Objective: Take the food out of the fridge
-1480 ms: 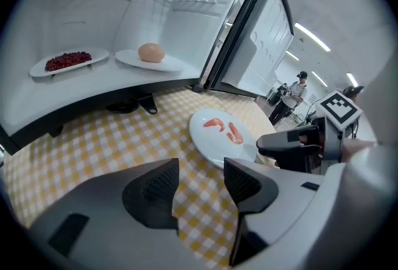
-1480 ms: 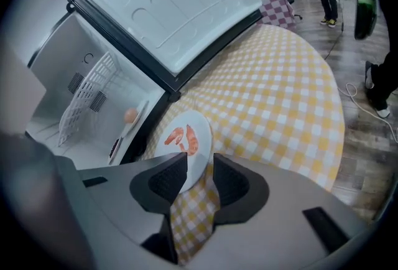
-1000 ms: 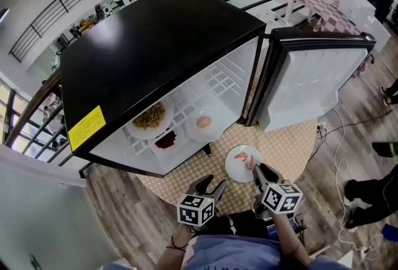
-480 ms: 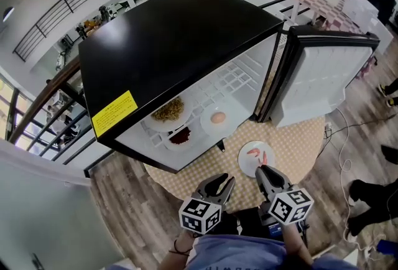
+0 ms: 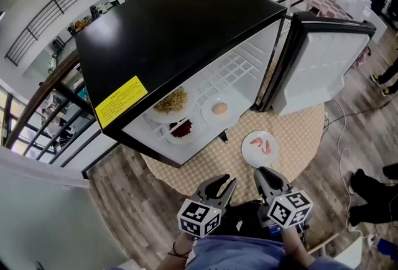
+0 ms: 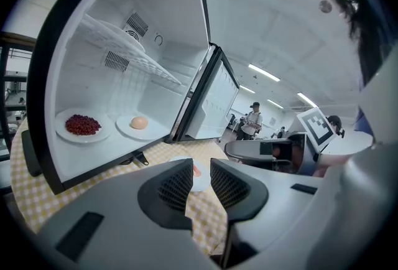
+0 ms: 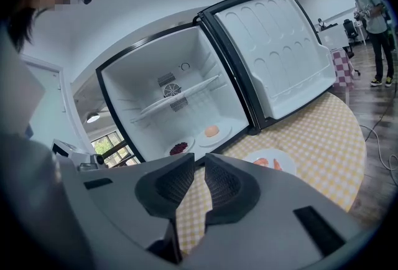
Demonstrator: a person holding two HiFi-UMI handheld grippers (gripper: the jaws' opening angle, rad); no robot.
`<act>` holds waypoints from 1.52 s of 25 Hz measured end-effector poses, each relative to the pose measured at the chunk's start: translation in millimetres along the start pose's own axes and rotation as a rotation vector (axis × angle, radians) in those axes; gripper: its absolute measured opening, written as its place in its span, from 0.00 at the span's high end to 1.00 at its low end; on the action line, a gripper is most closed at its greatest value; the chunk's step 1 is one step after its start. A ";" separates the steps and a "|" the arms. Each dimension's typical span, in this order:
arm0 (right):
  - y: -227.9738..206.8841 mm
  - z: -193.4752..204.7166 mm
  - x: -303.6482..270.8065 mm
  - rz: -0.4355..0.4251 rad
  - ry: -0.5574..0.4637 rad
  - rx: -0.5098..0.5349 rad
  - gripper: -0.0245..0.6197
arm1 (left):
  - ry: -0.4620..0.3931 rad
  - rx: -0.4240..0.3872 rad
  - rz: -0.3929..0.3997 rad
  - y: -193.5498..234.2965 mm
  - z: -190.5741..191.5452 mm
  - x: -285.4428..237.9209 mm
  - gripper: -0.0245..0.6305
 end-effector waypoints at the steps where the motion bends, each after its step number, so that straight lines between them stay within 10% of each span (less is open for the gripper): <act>1: 0.8 -0.7 0.9 0.002 -0.003 0.001 0.86 | -0.005 -0.004 0.005 -0.6 -1.3 0.6 0.81; 18: -8.8 6.7 65.3 0.044 -0.027 0.009 0.88 | -0.035 -0.054 0.073 -53.4 -0.5 -5.9 0.84; 38: -20.3 49.4 256.7 0.019 -0.141 0.032 0.88 | -0.047 -0.118 0.008 -215.6 68.2 51.8 0.84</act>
Point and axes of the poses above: the fingertips, and each gripper's own axes: x backward along the fingers, y to its left, z out of its underside, the point moved 1 cm from there along x, backward along the fingers, and after that the axes turned 1 degree about -z, right-handed, at the moved point
